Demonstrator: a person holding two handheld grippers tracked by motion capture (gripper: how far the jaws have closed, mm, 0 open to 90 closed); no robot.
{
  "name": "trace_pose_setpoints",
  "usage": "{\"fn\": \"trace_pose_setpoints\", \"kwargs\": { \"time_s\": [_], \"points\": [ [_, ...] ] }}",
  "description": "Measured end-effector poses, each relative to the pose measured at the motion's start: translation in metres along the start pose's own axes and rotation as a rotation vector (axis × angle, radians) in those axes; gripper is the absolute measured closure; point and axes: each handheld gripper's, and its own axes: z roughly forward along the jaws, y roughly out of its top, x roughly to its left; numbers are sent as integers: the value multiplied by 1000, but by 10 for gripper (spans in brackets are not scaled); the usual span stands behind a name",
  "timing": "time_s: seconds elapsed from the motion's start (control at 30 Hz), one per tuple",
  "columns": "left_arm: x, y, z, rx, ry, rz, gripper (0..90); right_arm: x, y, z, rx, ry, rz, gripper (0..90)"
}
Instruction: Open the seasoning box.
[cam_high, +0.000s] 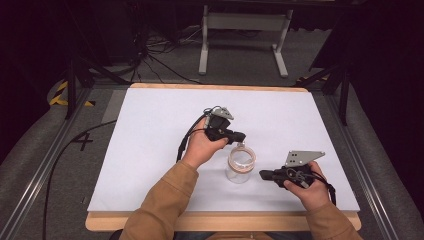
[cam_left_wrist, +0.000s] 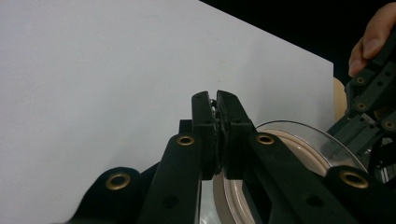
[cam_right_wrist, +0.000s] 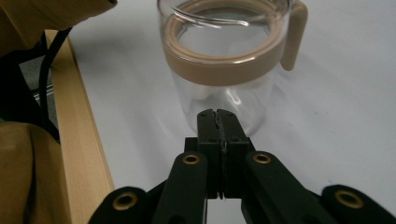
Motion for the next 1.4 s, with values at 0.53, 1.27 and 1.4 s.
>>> {"fn": "trace_pose_setpoints", "kwargs": {
  "time_s": [0.53, 1.27, 1.4],
  "points": [
    [4, -2, 1, -16, -28, -45, 872, 11, 8, 4, -26, 25, -15, 900],
    [7, -2, 1, -16, -44, -80, 872, 12, 14, 9, -72, 27, 7, 900],
    [8, -2, 1, -6, -47, -89, 872, 12, 15, 9, -86, 28, 16, 900]
  ]
}}
